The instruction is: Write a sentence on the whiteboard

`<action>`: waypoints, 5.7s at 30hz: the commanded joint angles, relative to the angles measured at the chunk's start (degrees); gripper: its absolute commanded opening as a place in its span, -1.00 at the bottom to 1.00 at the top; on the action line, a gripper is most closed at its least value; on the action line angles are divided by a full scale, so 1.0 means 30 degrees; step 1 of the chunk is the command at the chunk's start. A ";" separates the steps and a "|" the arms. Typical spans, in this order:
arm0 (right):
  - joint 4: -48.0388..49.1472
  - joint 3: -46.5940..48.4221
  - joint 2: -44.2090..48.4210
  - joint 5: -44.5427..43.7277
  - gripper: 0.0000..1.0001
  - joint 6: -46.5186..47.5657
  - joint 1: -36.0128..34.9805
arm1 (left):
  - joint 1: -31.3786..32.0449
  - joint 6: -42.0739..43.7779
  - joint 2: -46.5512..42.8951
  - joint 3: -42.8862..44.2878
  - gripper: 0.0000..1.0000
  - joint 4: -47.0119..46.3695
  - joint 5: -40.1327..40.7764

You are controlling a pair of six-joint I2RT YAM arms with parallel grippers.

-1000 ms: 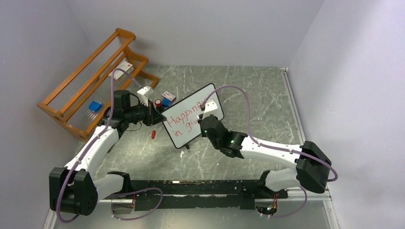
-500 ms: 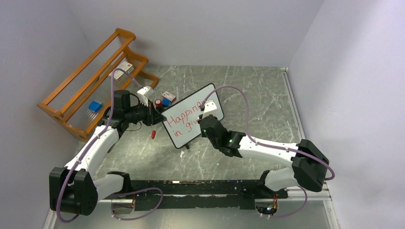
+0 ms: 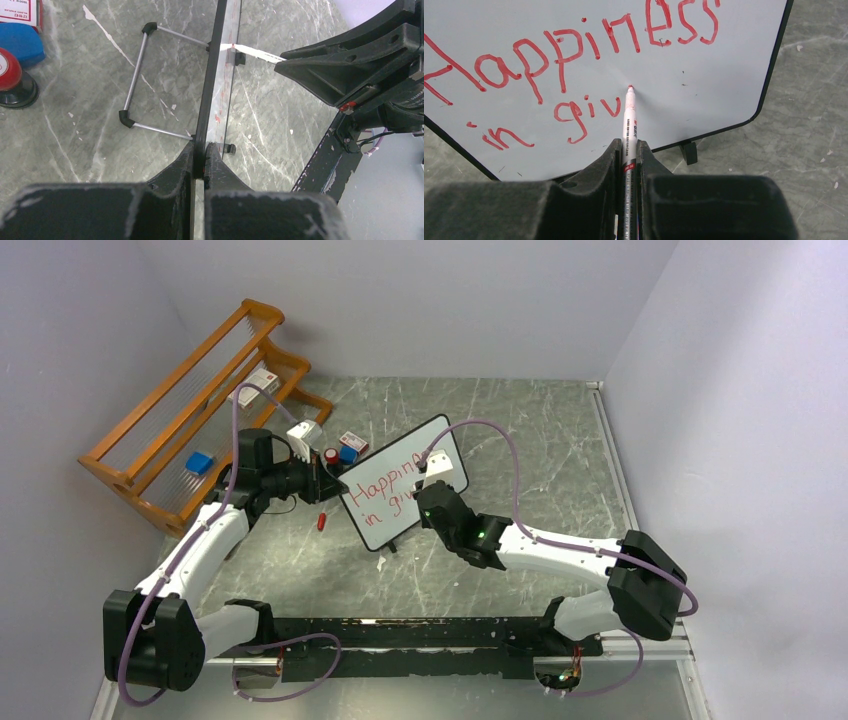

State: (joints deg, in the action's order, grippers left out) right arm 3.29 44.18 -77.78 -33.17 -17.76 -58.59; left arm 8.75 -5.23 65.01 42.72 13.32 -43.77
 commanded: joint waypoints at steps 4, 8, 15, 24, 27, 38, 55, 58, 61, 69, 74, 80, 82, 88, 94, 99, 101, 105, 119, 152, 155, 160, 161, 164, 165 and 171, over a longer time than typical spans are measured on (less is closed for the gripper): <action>0.0252 -0.0373 0.0702 -0.0207 -1.00 -0.0201 0.0143 | -0.0047 0.1218 0.0568 -0.0324 -0.90 0.1903 0.2164; -0.0160 -0.0691 0.1169 -0.0230 -1.00 -0.0414 0.0152 | -0.0064 0.1225 0.0545 -0.0324 -0.90 0.1917 0.2223; -0.0164 -0.0964 0.1164 0.0023 -1.00 -0.0675 0.0132 | -0.0064 0.1225 0.0578 -0.0324 -0.90 0.1889 0.2139; 0.0378 -0.0641 0.0591 0.0010 -1.00 -0.0475 0.0138 | -0.0051 0.1218 0.0641 -0.0324 -0.90 0.1858 0.2054; 0.0542 -0.0529 0.0508 -0.0002 -1.00 -0.0389 0.0143 | -0.0051 0.1243 0.0639 -0.0346 -0.90 0.1858 0.2050; 0.0973 -0.0365 0.0106 -0.0146 -1.00 -0.0323 0.0193 | -0.0050 0.1254 0.0705 -0.0332 -0.90 0.1858 0.1977; 0.1048 -0.0171 0.0417 -0.0163 -1.00 -0.0261 0.0318 | -0.0047 0.1246 0.0681 -0.0346 -0.90 0.1888 0.2025; 0.1047 -0.0109 0.0401 -0.0143 -1.00 -0.0277 0.0332 | -0.0051 0.1221 0.0654 -0.0353 -0.90 0.1873 0.2052; 0.1033 -0.0031 0.0408 -0.0104 -1.00 -0.0224 0.0311 | -0.0048 0.1218 0.0679 -0.0356 -0.90 0.1873 0.2051; 0.0646 -0.0117 0.0117 0.0341 -1.00 -0.0469 0.0318 | -0.0062 0.1218 0.0663 -0.0324 -0.90 0.1893 0.2073; 0.0255 -0.0526 0.0027 0.0503 -1.00 -0.0783 0.0290 | -0.0047 0.1218 0.0659 -0.0324 -0.90 0.1886 0.2050; -0.0059 -0.0981 0.0020 0.0733 -1.00 -0.1083 0.0282 | -0.0062 0.1229 0.0657 -0.0324 -0.90 0.1858 0.2047; -0.0084 -0.1123 0.0046 0.0795 -1.00 -0.1164 0.0296 | -0.0064 0.1232 0.0657 -0.0324 -0.90 0.1858 0.2051; -0.0215 -0.1320 0.0217 0.0630 -1.00 -0.1227 0.0282 | -0.0067 0.1218 0.0664 -0.0324 -0.90 0.1888 0.2080; -0.0143 -0.1274 0.0569 0.0466 -1.00 -0.1130 0.0281 | -0.0064 0.1218 0.0653 -0.0324 -0.90 0.1902 0.2138; -0.0084 -0.0949 0.1273 0.0296 -1.00 -0.0689 0.0309 | -0.0062 0.1234 0.0655 -0.0324 -0.90 0.1916 0.2138; -0.0024 -0.0860 0.1505 0.0203 -1.00 -0.0526 0.0372 | -0.0047 0.1232 0.0670 -0.0324 -0.90 0.1902 0.2138; 0.0111 -0.0698 0.1613 0.0080 -1.00 -0.0294 0.0587 | -0.0048 0.1232 0.0634 -0.0328 -0.90 0.1898 0.2138; 0.0769 -0.0349 0.0934 0.0599 -1.00 -0.0046 0.0940 | -0.0049 0.1247 0.0740 -0.0324 -0.90 0.1931 0.2122; 0.0165 -0.1459 0.0642 0.1226 -1.00 -0.0790 0.1076 | -0.0050 0.1249 0.0771 -0.0324 -0.90 0.1918 0.2138; 0.0207 -0.1420 0.0668 0.1270 -1.00 -0.0774 0.1078 | -0.0069 0.1265 0.0792 -0.0324 -0.90 0.1942 0.2138; 0.0119 -0.1361 0.0735 0.1306 -1.00 -0.0742 0.1059 | -0.0048 0.1273 0.0791 -0.0303 -0.90 0.1946 0.2167; 0.0106 -0.1408 0.0804 0.1308 -1.00 -0.0776 0.1063 | -0.0073 0.1276 0.0824 -0.0296 -0.90 0.1946 0.2168; 0.0026 -0.1498 0.0877 0.1300 -1.00 -0.0804 0.1071 | -0.0062 0.1276 0.0819 -0.0295 -0.90 0.1946 0.2168; 0.0033 -0.1513 0.0877 0.1333 -1.00 -0.0817 0.1072 | -0.0067 0.1254 0.0806 -0.0295 -0.90 0.1946 0.2168; 0.0145 -0.1494 0.0877 0.1383 -1.00 -0.0760 0.1068 | -0.0055 0.1269 0.0829 -0.0311 -0.90 0.1946 0.2197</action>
State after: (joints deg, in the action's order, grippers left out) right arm 3.51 40.34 -75.90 -29.76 -19.31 -55.83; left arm 8.71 -5.37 65.73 43.13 13.37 -43.77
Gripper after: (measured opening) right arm 0.144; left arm 0.080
